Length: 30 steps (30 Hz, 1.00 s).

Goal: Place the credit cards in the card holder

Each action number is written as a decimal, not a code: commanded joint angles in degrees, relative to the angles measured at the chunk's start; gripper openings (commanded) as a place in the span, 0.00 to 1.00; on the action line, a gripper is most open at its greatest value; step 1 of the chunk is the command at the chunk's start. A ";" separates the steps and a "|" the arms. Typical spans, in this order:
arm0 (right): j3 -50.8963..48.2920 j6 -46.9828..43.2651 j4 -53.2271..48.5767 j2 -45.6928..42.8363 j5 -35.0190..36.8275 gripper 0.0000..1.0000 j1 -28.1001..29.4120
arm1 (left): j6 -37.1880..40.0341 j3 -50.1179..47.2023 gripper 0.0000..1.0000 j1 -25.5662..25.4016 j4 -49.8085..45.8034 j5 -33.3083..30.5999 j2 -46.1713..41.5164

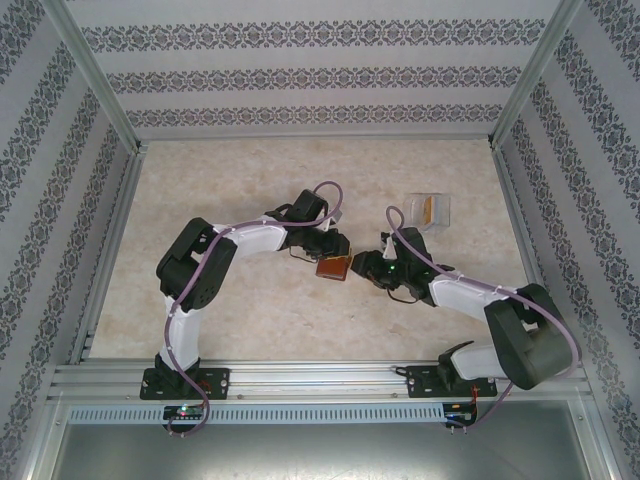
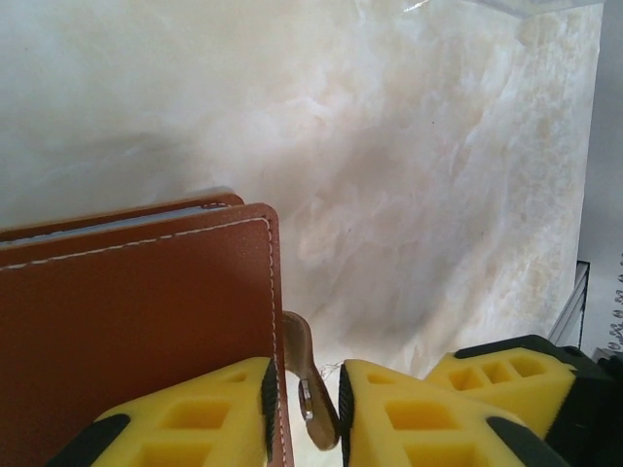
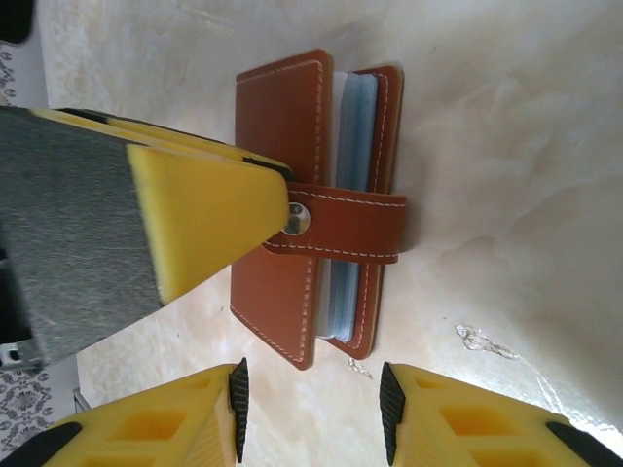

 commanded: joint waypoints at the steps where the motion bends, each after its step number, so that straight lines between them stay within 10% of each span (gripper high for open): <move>1: -0.84 0.92 1.43 -1.40 1.36 0.43 -0.18 | 0.95 1.15 0.28 -0.64 -1.70 -0.23 0.78; 13: -1.47 1.03 1.73 -1.80 1.25 0.42 -0.41 | 1.01 1.07 0.00 -0.81 -1.37 0.72 0.23; 30: -1.23 7.55 13.03 7.77 1.99 0.44 5.51 | -0.50 0.47 0.00 -0.76 0.50 1.90 0.81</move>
